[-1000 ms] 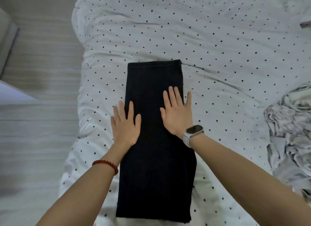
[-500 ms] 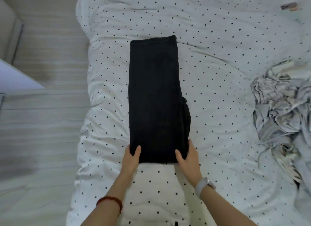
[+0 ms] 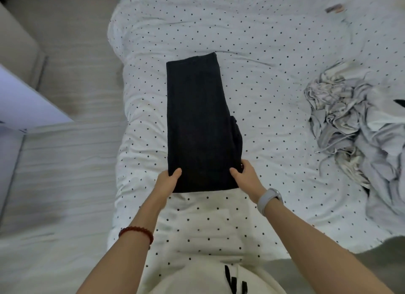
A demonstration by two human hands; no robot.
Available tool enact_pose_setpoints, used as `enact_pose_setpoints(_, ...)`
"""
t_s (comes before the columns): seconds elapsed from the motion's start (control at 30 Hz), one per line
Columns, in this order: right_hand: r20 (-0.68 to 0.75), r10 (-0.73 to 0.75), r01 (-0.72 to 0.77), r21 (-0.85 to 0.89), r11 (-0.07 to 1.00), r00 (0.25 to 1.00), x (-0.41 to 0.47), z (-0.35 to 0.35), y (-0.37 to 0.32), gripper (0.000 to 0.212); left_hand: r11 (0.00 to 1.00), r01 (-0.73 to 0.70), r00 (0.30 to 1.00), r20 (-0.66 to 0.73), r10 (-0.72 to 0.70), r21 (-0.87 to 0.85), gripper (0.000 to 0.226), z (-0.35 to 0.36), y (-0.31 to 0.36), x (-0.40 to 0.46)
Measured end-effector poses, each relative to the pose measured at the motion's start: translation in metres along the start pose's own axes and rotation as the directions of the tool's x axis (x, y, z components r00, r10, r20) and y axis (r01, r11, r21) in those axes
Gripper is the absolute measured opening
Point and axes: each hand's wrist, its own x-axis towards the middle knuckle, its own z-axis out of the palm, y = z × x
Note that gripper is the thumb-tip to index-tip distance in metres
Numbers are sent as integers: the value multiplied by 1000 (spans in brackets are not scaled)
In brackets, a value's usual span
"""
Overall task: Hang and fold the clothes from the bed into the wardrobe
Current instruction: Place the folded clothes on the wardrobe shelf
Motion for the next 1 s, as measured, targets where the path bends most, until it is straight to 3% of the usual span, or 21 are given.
enact_pose_setpoints(0.17,133,80,-80,0,997,988,-76,-14,62,48,996,87,996,24,-87,-14,42,7,-73,-70)
enact_pose_setpoints(0.33,199,189,-179,-69,981,962,-139,-30,133,29,978,210,978,-1,-210,-17,59,31,-147,-139)
enact_pose_setpoints(0.47,179,164,-155,-64,986,970,-166,-45,150,41,979,188,981,-38,-191,-78,79,41,-164,-172)
enact_pose_setpoints(0.6,168,22,-35,75,997,986,-176,-55,124,61,987,73,996,-33,-78,-145,63,32,-135,-192)
enact_pose_setpoints(0.7,136,-8,-20,201,979,991,-173,-58,85,31,940,33,999,11,-31,-339,23,17,-104,-194)
enact_pose_setpoints(0.77,134,53,-93,312,945,990,-168,-57,54,10,893,24,1000,25,-14,-450,11,7,-82,-189)
enact_pose_setpoints(0.9,117,91,-128,360,924,989,-141,-53,-1,32,769,-5,1000,-7,1,-639,18,-5,-36,-168)
enact_pose_setpoints(1.0,107,77,-111,362,925,991,-106,-41,-39,40,745,-21,999,-37,-5,-667,22,-18,-7,-136)
